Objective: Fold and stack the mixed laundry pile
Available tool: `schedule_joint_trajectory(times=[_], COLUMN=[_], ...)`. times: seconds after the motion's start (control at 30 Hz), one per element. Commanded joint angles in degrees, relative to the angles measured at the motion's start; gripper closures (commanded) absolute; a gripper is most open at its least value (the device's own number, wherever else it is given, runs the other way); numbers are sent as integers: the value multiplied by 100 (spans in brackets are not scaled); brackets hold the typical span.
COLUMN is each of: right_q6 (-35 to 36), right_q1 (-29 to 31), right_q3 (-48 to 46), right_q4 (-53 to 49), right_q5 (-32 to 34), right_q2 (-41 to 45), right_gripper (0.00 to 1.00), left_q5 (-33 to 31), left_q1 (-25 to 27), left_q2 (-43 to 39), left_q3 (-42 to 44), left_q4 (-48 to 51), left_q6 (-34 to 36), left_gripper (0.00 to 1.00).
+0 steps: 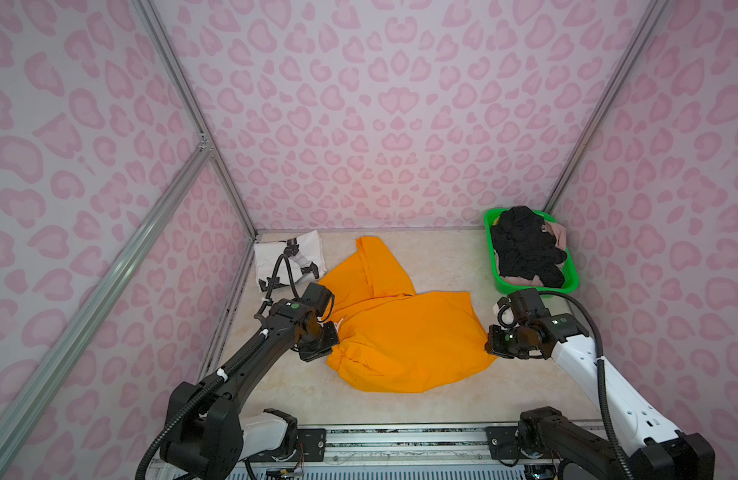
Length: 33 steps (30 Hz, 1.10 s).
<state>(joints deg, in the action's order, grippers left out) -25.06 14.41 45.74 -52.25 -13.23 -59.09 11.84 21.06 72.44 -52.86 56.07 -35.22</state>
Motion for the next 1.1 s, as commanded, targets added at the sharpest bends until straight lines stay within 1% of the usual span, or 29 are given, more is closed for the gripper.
schedule_joint_trajectory(times=[0.0,0.17,0.23,0.37,0.5,0.6,0.73,0.9,0.97,1.07], right_q6=[-157,-382,-470,-534,-632,-631,-582,-702,-760,-853], right_q1=[14,32,66,122,153,197,228,299,308,324], right_q3=[-178,-424,-527,-718,-1002,-1084,-1068,-1015,-1016,-1016], right_q4=[-128,-49,-53,-24,323,391,277,156,74,-15], right_q5=[67,-100,-41,131,138,145,242,475,475,424], right_q2=[40,-7,-5,-147,-356,-535,-539,-411,-401,-344], right_gripper=[99,93,90,87,83,75,62,51,45,41], left_q5=[15,74,61,-1,-24,-56,-32,0,28,-19], left_q1=[-75,-106,-124,-162,-186,-198,-199,-198,-199,-198], left_q2=[-81,-202,-190,-67,-42,-63,-99,-15,-9,-36], left_q3=[-199,-216,-162,-49,43,158,299,285,319,355], left_q4=[592,817,808,783,656,602,536,505,494,481], left_q6=[288,409,419,436,367,332,303,271,228,183], left_gripper=[95,95,95,95,96,96,97,98,98,98])
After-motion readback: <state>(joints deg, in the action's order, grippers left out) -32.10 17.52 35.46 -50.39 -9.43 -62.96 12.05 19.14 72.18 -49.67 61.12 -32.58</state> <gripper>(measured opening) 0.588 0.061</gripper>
